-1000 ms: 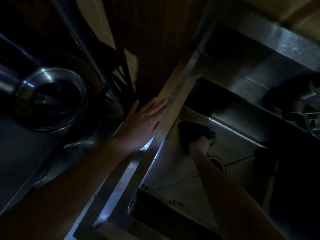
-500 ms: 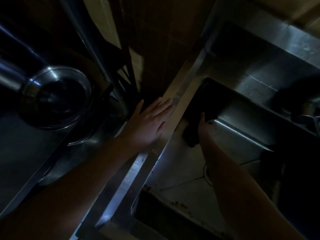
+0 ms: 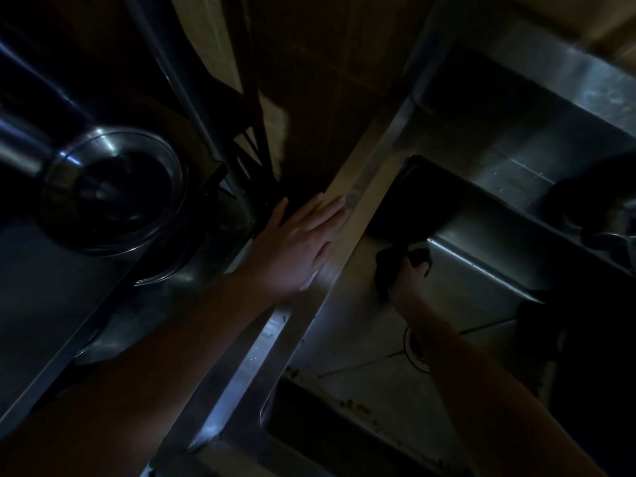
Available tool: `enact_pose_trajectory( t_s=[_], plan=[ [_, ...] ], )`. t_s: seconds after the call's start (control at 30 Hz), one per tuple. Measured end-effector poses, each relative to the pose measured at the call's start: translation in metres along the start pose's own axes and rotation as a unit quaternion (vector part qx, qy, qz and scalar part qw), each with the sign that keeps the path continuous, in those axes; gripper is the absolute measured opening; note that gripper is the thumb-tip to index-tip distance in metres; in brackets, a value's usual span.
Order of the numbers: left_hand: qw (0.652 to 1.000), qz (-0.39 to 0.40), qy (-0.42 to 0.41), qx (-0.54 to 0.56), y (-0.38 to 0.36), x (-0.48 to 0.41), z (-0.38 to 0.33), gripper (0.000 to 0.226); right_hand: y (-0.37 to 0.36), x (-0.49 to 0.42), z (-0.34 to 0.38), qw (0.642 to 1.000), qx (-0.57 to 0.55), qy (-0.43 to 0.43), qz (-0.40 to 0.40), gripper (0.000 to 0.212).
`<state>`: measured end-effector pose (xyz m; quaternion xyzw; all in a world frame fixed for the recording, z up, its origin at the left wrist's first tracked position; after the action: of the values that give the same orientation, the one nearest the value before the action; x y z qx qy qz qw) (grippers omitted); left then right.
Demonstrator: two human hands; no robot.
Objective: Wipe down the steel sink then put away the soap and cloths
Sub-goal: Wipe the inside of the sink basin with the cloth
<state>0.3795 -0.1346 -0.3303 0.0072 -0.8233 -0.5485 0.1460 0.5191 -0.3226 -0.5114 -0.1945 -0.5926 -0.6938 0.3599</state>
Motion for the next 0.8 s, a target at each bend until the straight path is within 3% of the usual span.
enact_pose_trajectory(
  t_s=[0.4, 0.6, 0.8],
  plan=[
    [1.000, -0.013, -0.003, -0.009, 0.002, 0.000, -0.002, 0.052, -0.020, 0.030, -0.047, 0.999, -0.009, -0.026, 0.038, 0.061],
    [1.000, -0.005, 0.003, -0.016, 0.001, -0.001, -0.001, 0.051, -0.033, 0.044, -0.044, 0.996, -0.062, -0.064, 0.011, 0.073],
    [1.000, -0.002, 0.007, -0.017, 0.000, -0.002, -0.002, 0.052, -0.052, 0.058, -0.011, 0.998, -0.057, 0.033, -0.022, 0.063]
  ],
)
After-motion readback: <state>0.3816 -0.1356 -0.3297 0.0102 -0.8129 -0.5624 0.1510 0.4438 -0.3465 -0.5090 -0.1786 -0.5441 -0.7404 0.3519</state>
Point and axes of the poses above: each hand's wrist, its own x-axis away from the middle knuckle, its own y-axis out of the back of the hand, z = x × y, the point moved 5 cm from there along -x, towards the middle knuckle, and after that the axes turned 10 degrees about z, right-handed, at the moved point
